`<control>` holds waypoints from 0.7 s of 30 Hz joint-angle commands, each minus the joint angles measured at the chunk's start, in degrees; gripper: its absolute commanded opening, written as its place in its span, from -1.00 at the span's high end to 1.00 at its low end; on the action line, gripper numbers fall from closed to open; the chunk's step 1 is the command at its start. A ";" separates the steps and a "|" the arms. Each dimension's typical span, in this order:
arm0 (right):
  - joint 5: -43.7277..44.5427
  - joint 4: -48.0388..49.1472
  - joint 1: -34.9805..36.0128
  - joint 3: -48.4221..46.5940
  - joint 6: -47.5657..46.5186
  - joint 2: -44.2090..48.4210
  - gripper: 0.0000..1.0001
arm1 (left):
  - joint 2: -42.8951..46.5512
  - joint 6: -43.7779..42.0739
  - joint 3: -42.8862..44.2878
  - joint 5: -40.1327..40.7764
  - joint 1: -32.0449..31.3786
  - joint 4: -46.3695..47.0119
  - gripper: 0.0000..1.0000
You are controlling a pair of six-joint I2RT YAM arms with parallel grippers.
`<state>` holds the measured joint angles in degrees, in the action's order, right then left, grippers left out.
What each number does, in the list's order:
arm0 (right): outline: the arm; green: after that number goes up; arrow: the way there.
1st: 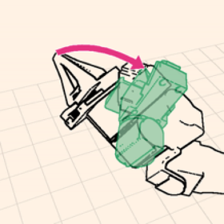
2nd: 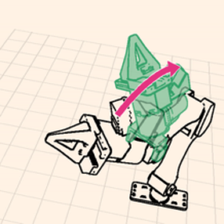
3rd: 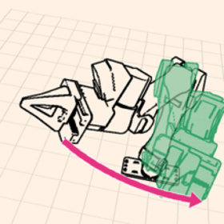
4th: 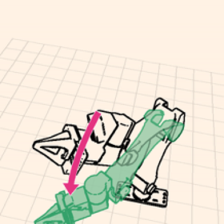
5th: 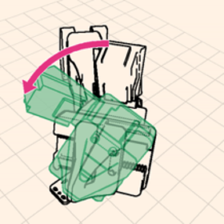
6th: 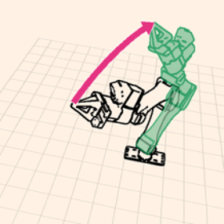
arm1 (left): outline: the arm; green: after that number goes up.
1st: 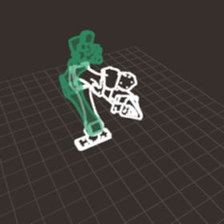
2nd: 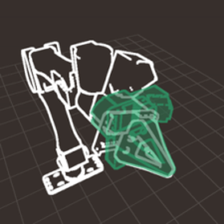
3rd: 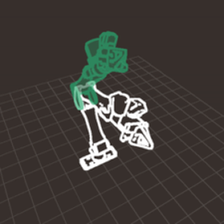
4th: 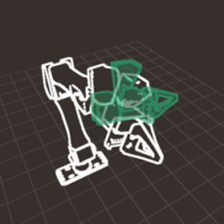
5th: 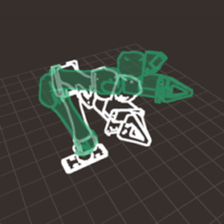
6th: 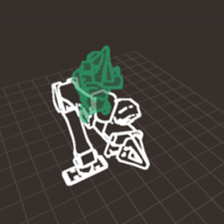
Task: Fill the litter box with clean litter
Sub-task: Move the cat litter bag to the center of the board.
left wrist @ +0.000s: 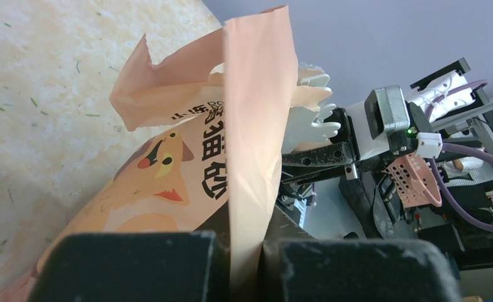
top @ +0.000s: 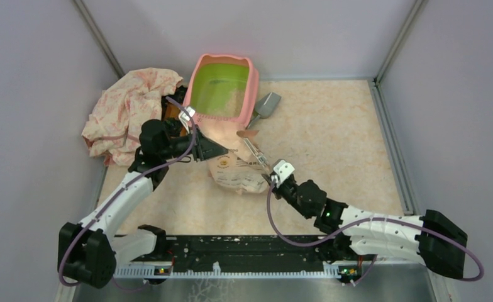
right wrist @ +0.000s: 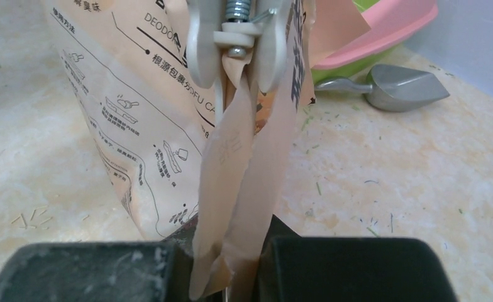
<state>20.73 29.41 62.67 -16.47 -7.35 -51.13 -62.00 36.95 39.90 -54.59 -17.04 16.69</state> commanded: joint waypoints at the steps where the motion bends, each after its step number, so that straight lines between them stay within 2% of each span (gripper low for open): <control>1: 2.95 11.49 -4.45 -1.31 -2.91 3.32 1.00 | -1.07 0.96 5.92 -0.04 -0.05 8.53 1.00; 6: -8.34 7.03 -16.11 -4.91 1.54 4.74 1.00 | -5.72 1.19 9.60 0.34 -1.88 10.25 1.00; 10: -17.12 4.71 -25.47 -9.86 4.98 2.53 1.00 | -11.25 0.37 13.78 1.50 -5.39 11.27 1.00; 14: -23.84 2.89 -30.58 -15.55 6.64 -2.77 1.00 | -16.81 -0.95 17.37 2.76 -7.20 11.33 1.00; 18: -25.52 1.88 -33.56 -20.21 6.90 -8.05 1.00 | -21.04 -0.96 20.25 2.94 -7.58 11.85 1.00; 21: -30.25 0.73 -36.83 -23.73 9.99 -11.66 1.00 | -23.98 -1.96 23.25 2.80 -7.79 10.26 1.00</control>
<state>-5.58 18.70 29.95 -30.17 -1.21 -60.99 -84.73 35.48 57.43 -48.95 -23.77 22.17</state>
